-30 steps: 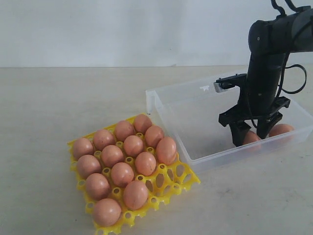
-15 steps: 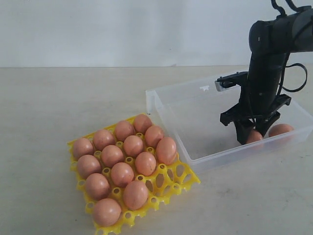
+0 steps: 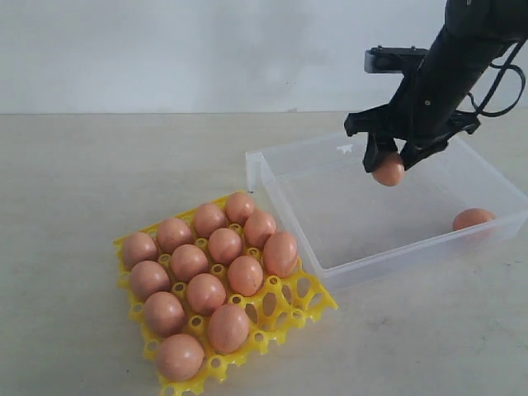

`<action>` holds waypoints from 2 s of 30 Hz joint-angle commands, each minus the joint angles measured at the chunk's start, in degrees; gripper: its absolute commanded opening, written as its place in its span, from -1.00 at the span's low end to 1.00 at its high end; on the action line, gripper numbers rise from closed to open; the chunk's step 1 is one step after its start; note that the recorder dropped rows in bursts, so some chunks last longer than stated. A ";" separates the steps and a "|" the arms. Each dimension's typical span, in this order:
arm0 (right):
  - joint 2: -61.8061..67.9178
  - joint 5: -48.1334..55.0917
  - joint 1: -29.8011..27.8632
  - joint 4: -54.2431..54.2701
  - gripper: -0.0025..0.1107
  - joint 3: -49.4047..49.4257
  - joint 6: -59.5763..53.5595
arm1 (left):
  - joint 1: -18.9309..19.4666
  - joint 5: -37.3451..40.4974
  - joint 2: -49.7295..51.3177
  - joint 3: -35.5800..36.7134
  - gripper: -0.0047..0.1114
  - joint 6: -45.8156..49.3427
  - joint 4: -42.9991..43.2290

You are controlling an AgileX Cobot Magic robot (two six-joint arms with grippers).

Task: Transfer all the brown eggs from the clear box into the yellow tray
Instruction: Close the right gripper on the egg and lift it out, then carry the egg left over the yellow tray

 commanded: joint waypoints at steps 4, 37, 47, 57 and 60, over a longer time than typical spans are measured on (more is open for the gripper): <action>-5.43 -14.17 5.64 -3.42 -0.96 9.55 11.75 | -0.27 -0.09 -0.18 0.20 -0.85 -0.18 -0.11; -66.18 -47.36 26.31 6.86 -0.96 60.28 7.69 | -0.27 -0.09 -0.18 0.20 -0.85 -0.18 -0.11; -66.18 -63.63 38.69 6.75 -0.96 60.56 2.93 | -0.27 -0.09 -0.18 0.20 -0.85 -0.18 -0.11; -65.87 -93.03 38.21 11.05 -0.96 60.43 15.57 | -0.27 -0.09 -0.18 0.20 -0.85 -0.18 -0.11; -65.87 -93.42 37.33 10.63 -0.96 60.43 15.45 | -0.27 -0.09 -0.18 0.20 -0.85 -0.18 -0.11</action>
